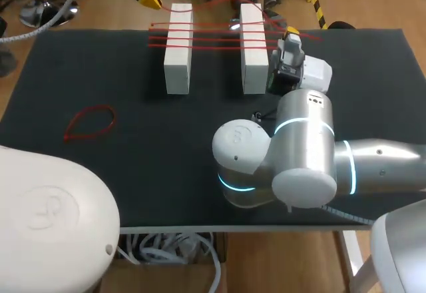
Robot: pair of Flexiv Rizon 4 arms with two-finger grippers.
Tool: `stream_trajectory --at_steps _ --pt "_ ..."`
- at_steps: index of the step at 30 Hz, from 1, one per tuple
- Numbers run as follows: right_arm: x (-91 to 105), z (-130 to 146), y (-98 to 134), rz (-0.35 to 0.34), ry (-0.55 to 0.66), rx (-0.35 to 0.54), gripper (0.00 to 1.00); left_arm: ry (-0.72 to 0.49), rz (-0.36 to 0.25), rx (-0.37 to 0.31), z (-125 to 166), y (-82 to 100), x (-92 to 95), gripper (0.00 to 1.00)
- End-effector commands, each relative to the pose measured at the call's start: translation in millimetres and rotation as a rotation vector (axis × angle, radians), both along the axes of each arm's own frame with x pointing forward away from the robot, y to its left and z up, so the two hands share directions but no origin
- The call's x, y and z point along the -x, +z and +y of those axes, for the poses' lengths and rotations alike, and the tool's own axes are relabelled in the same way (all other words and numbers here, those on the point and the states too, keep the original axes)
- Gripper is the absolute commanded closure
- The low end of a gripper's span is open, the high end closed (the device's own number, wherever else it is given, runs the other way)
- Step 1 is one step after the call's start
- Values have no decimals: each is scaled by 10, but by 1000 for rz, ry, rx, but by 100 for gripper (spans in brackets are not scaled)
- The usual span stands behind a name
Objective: Grab the tape and strap the tape.
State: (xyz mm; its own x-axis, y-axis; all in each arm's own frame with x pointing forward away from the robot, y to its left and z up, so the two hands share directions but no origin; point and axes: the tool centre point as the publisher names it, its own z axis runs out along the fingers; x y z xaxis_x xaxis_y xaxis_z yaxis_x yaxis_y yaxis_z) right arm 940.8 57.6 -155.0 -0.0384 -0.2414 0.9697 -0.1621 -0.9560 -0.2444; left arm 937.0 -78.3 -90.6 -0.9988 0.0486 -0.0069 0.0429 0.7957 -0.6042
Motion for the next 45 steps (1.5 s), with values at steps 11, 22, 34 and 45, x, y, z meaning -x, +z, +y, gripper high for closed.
stream_trajectory --at_steps 11,22,34,45 --pt "-3 -21 21 5 3 2 100 19 -16 -119 78 13 51 100" --pt "-3 -21 21 5 3 2 100 18 -14 -119 82 15 89 100" --pt "-3 -21 21 5 3 2 100 -9 6 -119 37 66 88 100" --pt "-3 -21 21 5 3 2 100 -9 6 -119 37 66 88 100"
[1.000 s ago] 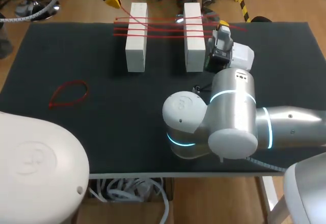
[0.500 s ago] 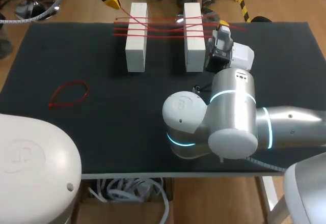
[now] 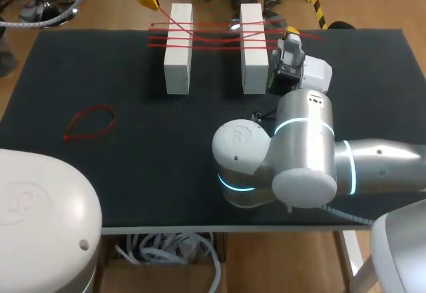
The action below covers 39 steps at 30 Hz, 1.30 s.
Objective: Grab the tape and strap the tape.
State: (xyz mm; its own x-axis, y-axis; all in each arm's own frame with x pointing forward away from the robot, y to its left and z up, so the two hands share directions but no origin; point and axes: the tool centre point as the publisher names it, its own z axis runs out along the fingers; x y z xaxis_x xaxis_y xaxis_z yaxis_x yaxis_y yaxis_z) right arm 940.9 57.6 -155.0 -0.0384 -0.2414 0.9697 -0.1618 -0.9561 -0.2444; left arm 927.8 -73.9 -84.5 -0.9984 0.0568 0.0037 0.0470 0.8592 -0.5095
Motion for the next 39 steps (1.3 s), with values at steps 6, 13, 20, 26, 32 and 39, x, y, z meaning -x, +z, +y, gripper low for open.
stream_trajectory --at_steps 6,13,20,26,32,39 --pt "-3 -21 21 5 3 2 100 -1 1 -4 -7 5 -4 100" --pt "-25 -17 18 25 3 39 100 -1 1 -4 -7 5 -4 100" --pt "-108 -65 229 134 15 413 100 -1 1 -4 -7 5 -4 100" --pt "-210 -105 508 194 6 835 100 -1 1 -4 -7 5 -4 100" --pt "-316 33 804 174 53 1230 100 -1 1 -4 -7 5 -4 100" --pt "-365 247 1022 149 99 1553 100 -1 1 -4 -7 5 -4 100"
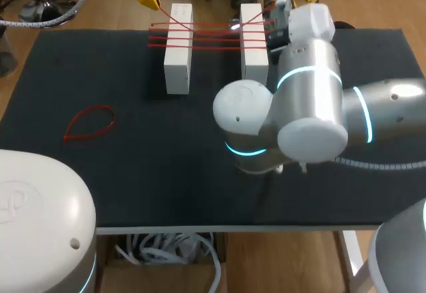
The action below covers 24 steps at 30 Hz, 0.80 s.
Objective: Grab the tape and strap the tape.
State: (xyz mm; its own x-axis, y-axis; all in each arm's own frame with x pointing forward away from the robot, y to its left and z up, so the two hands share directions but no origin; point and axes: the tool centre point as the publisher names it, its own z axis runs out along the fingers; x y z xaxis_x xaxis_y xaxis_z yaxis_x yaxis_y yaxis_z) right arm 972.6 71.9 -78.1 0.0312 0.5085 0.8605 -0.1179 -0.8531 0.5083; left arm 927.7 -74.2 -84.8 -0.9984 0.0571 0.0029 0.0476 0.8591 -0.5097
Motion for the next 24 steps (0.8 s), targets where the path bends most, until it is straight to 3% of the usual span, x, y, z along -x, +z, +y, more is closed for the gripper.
stream_trajectory --at_steps 1,10,24 --pt "-47 131 274 81 68 819 100 0 2 -5 -4 9 -5 100" --pt "-31 345 291 83 111 1109 100 0 2 -5 -4 9 -5 100" --pt "32 596 231 38 102 1404 100 0 2 -5 -4 9 -5 100"
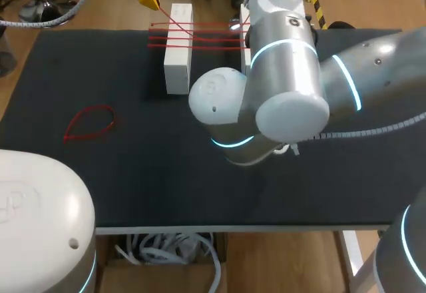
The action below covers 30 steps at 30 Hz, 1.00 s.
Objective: Grab the tape and strap the tape.
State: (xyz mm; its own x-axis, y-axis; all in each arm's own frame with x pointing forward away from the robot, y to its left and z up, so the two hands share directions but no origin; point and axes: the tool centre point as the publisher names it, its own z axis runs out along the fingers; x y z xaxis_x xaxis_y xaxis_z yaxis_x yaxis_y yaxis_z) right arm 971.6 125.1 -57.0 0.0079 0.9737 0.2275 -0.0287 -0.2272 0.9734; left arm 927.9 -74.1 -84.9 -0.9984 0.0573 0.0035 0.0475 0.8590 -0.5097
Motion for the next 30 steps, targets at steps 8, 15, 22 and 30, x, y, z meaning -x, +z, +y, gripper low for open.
stream_trajectory --at_steps 8,15,22,30 --pt "128 224 28 -43 69 728 100 0 1 -5 -5 9 -3 100" --pt "216 365 40 -78 65 780 100 0 1 -5 -5 9 -3 100" --pt "299 465 58 -84 54 727 100 0 1 -5 -5 9 -3 100" --pt "312 468 64 -76 57 694 100 0 1 -5 -5 9 -3 100"
